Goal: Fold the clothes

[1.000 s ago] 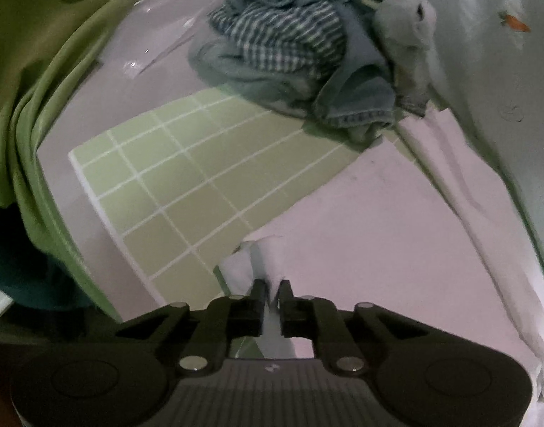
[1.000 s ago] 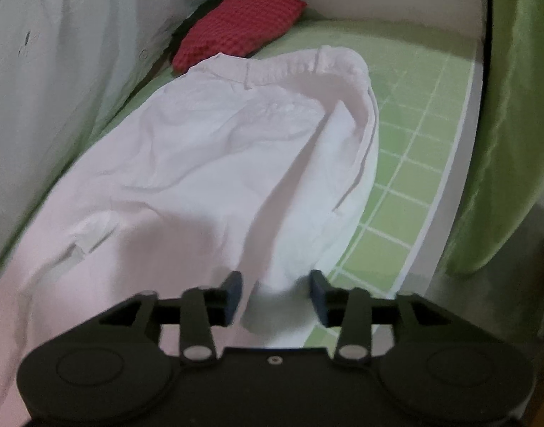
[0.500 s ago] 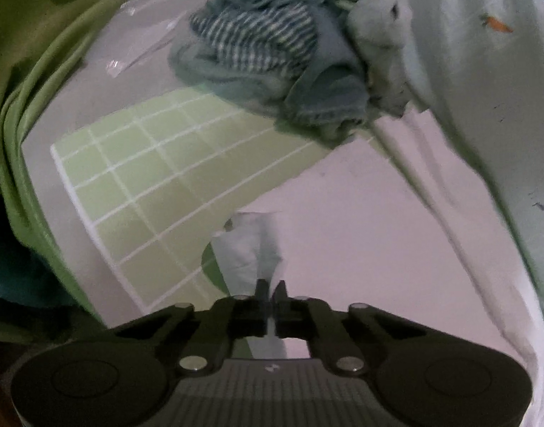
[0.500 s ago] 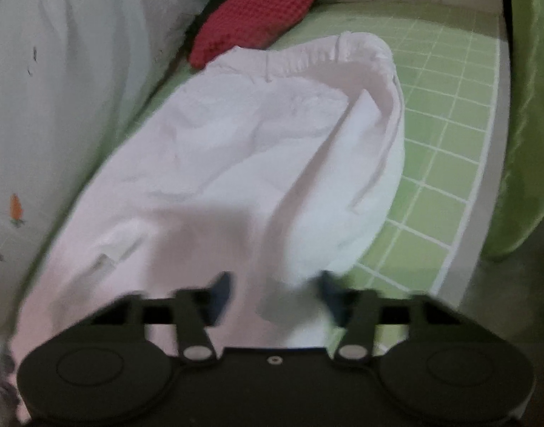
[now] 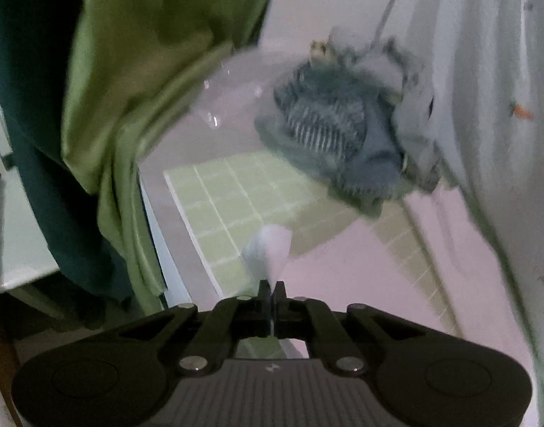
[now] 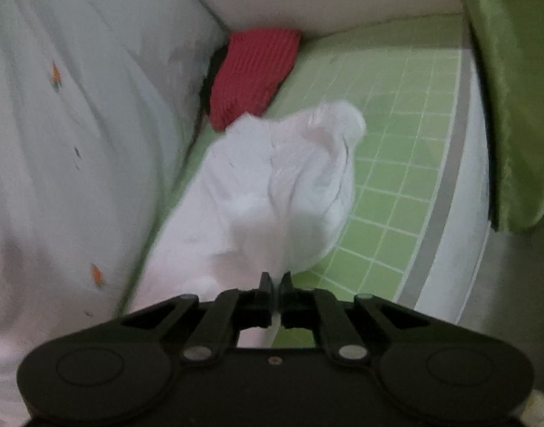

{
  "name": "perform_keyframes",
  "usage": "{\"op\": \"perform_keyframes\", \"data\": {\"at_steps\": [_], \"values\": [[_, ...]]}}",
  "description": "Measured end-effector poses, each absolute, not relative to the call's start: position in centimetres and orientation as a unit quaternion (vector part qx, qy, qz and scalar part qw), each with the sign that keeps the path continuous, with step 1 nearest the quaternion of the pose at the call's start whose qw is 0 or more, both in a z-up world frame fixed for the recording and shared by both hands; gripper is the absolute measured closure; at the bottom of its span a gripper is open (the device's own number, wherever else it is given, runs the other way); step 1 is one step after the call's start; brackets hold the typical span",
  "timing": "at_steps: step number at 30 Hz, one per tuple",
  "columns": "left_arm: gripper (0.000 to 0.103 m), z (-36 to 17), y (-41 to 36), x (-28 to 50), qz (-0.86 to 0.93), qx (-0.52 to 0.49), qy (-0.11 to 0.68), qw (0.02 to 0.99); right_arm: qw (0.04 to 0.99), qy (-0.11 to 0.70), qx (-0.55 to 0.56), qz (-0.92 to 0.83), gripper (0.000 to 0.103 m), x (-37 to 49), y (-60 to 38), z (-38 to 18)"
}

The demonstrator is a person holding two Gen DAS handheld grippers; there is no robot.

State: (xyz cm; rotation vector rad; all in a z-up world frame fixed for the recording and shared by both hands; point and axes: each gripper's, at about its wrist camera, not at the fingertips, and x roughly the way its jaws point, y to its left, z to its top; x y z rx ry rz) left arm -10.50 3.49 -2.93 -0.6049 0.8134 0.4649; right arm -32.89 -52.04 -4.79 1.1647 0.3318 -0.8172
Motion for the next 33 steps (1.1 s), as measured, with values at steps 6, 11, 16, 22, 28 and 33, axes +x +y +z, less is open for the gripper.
{"op": "perform_keyframes", "data": {"at_steps": [6,11,16,22,28,33], "values": [[0.101,1.3,-0.9,-6.1,0.181,-0.25,0.318,0.897,0.815,0.118,0.456,-0.337,0.099,-28.5,-53.8,0.4],[0.101,5.3,-5.5,-0.4,0.136,-0.201,0.254,0.936,0.851,0.068,0.426,-0.3,0.099,-23.1,-56.7,3.1],[0.101,6.7,-8.8,4.0,0.115,-0.177,0.23,0.95,0.874,0.05,0.381,-0.298,0.099,-19.9,-58.7,4.7],[0.101,5.6,-10.8,9.7,0.098,-0.179,0.245,0.948,0.878,0.07,0.372,-0.292,0.099,-16.2,-61.4,4.1],[0.101,2.4,-15.1,19.2,0.078,-0.184,0.281,0.939,0.873,0.078,0.372,-0.307,0.099,-10.5,-64.9,2.4],[0.094,-1.1,-18.6,29.2,0.024,-0.174,0.304,0.936,0.846,0.1,0.396,-0.343,0.099,-4.5,-69.8,-0.5]]}}
